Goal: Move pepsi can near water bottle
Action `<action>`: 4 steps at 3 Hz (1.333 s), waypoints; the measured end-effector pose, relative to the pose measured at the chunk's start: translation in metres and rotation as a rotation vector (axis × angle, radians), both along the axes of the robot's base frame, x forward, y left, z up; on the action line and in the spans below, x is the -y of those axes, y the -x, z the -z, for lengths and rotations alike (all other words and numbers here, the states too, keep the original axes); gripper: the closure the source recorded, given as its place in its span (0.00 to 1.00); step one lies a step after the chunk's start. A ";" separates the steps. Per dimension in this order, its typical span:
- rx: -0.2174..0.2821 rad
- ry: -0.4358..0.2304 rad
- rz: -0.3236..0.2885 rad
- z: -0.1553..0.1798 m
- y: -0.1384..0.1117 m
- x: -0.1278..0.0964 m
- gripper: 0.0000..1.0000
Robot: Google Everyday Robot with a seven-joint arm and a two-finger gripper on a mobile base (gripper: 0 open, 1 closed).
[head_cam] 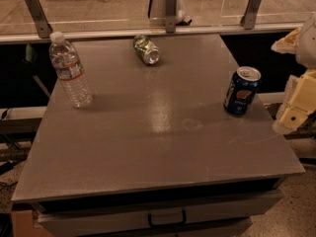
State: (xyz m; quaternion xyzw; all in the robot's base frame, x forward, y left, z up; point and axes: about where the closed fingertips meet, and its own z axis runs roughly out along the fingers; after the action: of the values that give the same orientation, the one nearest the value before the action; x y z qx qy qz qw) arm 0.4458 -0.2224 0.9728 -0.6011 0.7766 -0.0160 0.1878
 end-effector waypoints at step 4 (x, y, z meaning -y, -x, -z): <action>0.069 -0.474 -0.028 0.070 -0.093 0.027 0.00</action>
Offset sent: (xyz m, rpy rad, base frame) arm 0.0765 -0.0583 -0.0496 0.4132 -0.1223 0.0016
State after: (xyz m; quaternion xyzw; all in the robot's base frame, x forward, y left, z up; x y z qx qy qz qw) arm 0.5392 -0.2492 0.9030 -0.5499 0.7434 0.1490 0.3503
